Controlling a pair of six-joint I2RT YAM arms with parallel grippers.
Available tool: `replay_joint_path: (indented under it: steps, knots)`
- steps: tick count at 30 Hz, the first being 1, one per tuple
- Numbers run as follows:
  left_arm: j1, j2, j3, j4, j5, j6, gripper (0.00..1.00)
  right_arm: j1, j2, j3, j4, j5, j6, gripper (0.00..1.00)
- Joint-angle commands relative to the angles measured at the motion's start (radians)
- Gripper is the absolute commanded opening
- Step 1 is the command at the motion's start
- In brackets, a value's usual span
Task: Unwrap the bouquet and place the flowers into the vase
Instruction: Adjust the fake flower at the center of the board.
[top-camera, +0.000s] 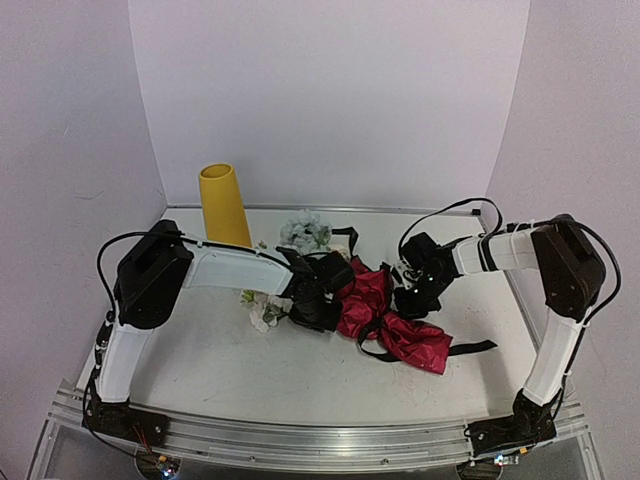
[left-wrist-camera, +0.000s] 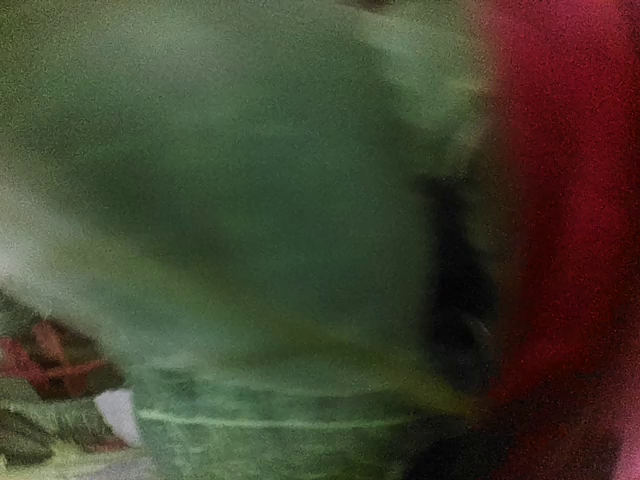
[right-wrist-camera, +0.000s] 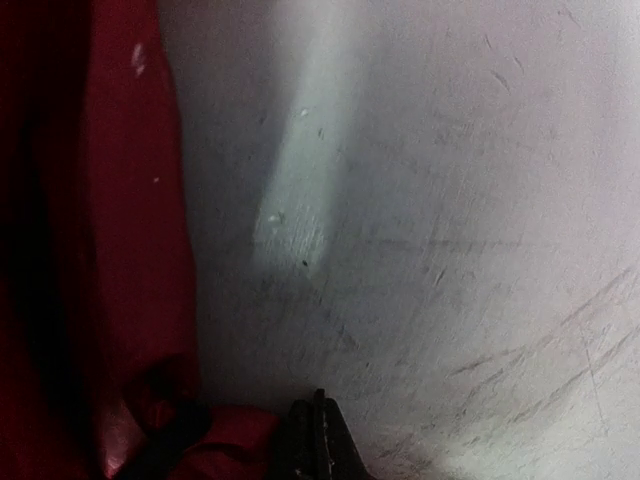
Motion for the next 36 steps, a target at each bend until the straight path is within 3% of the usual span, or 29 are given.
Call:
replay_joint_path:
  steps: [1,12,21,29,36]
  knots:
    - [0.074,0.057,0.09,0.089,0.036,0.034,0.0,0.007,-0.054,-0.035,-0.038,-0.081,0.036,0.0]
    - [0.222,0.224,0.316,0.114,0.167,0.042,0.0,0.029,-0.036,-0.052,0.094,-0.301,0.172,0.0]
    - [0.284,0.337,0.49,0.117,0.238,0.039,0.0,0.036,-0.091,-0.139,0.162,-0.33,0.233,0.0]
    - [0.285,0.168,0.269,0.119,0.212,0.052,0.0,-0.018,-0.186,-0.181,0.142,-0.254,0.195,0.0]
    - [0.282,-0.096,0.004,0.119,0.227,0.073,0.11,-0.037,-0.289,-0.188,0.141,-0.264,0.122,0.15]
